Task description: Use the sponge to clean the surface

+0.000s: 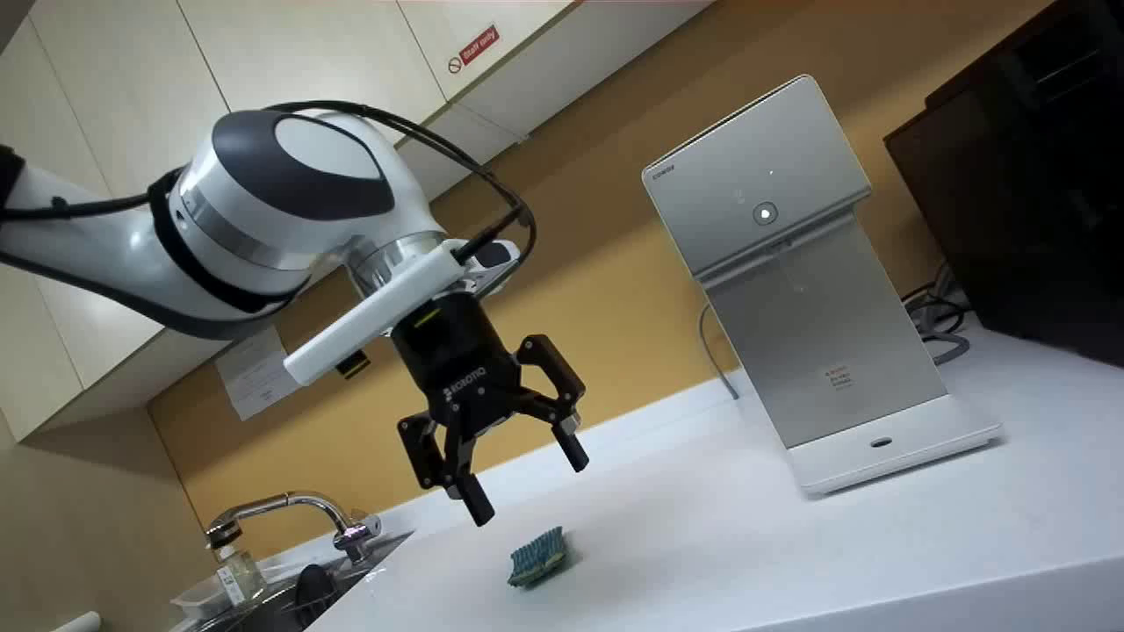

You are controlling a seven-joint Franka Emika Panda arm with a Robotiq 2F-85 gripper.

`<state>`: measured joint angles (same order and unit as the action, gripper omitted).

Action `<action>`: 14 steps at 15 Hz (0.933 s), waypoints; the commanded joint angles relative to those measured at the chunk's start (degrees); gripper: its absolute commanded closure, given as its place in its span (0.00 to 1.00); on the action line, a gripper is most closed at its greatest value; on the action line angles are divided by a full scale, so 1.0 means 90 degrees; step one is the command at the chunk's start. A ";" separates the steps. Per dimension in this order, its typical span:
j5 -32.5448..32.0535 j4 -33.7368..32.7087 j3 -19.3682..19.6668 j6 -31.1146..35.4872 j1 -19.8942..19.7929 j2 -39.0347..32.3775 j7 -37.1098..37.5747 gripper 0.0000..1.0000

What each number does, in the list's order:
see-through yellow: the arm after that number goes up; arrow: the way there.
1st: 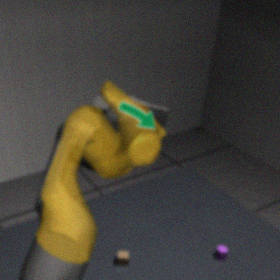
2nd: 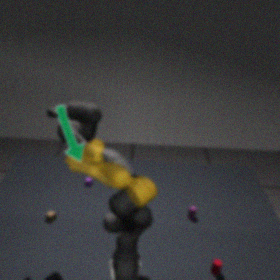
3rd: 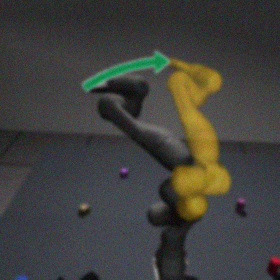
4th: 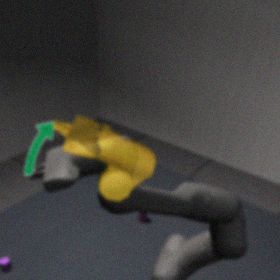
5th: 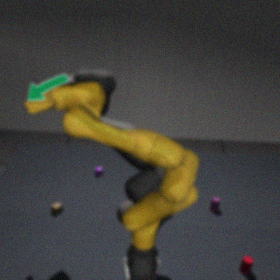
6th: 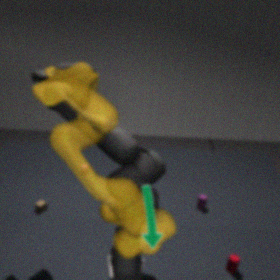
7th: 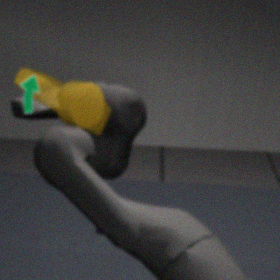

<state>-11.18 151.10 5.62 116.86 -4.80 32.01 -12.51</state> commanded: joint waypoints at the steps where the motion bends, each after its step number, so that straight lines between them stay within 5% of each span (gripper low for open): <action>1: -0.0012 -0.0009 0.0024 -0.0015 0.0029 -0.0004 0.0013 0.00; 10: -0.0012 -0.0009 0.0024 -0.0015 0.0029 -0.0005 0.0013 0.00; 14: 0.0144 -0.0074 -0.0345 0.0189 0.0199 -0.0081 0.0592 0.00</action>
<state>-10.89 151.10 4.75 117.05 -4.36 31.88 -11.88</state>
